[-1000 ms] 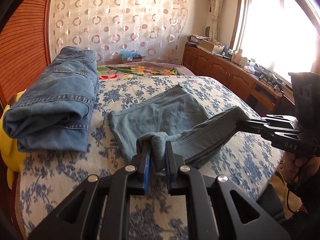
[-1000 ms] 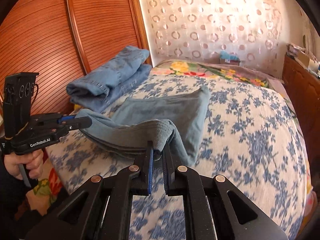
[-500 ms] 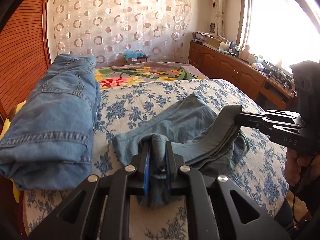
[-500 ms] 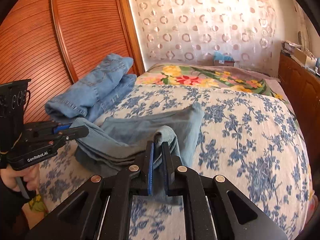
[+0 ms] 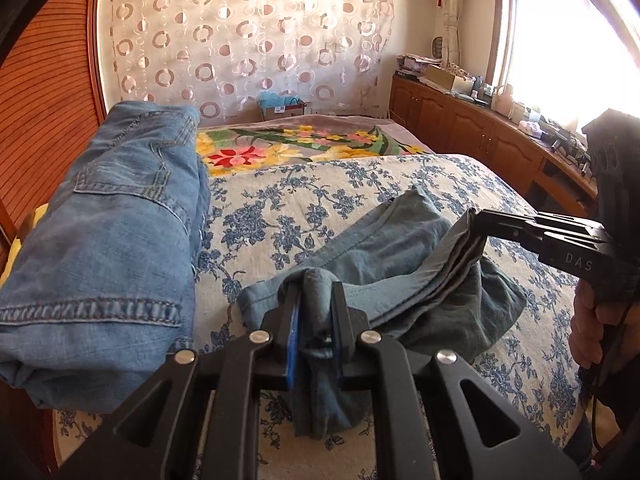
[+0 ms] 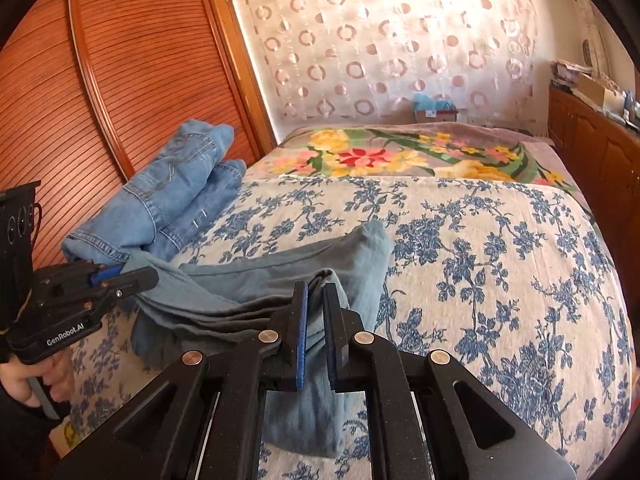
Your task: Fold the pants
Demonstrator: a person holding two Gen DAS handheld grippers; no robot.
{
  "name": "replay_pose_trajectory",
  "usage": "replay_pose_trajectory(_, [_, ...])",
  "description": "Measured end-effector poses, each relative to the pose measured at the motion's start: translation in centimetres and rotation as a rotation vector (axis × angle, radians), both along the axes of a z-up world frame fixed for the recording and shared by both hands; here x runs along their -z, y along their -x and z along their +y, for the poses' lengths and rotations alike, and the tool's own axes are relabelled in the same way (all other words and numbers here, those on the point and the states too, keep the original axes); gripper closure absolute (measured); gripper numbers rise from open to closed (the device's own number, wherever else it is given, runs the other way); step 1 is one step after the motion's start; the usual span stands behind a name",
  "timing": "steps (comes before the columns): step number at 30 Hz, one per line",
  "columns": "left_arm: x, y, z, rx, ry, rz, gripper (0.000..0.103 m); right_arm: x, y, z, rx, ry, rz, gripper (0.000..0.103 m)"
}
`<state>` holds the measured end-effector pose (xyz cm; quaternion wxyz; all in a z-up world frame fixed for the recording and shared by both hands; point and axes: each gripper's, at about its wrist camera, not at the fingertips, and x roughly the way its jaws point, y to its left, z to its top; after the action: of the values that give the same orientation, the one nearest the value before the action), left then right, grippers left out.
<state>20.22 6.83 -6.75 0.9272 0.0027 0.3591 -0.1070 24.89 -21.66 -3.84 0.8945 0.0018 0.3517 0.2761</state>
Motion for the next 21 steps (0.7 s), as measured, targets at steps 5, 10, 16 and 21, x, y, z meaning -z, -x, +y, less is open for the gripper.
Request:
replay_pose_trajectory(5, [0.0, 0.5, 0.4, -0.005, 0.001, 0.002, 0.088, -0.3, 0.2, -0.8, -0.004, -0.025, -0.002, 0.089])
replay_pose_trajectory(10, [-0.8, 1.2, 0.6, -0.016, -0.023, -0.019, 0.078, -0.3, 1.1, -1.5, -0.002, 0.013, -0.013, 0.079])
replay_pose_trajectory(16, [-1.4, 2.4, 0.7, 0.015, -0.008, -0.034, 0.062, 0.4, 2.1, -0.9, -0.056, 0.086, -0.023, 0.075])
replay_pose_trajectory(21, [-0.5, 2.1, 0.7, 0.014, -0.017, 0.0, 0.056, 1.1, 1.4, 0.0, -0.074, 0.129, -0.015, 0.071])
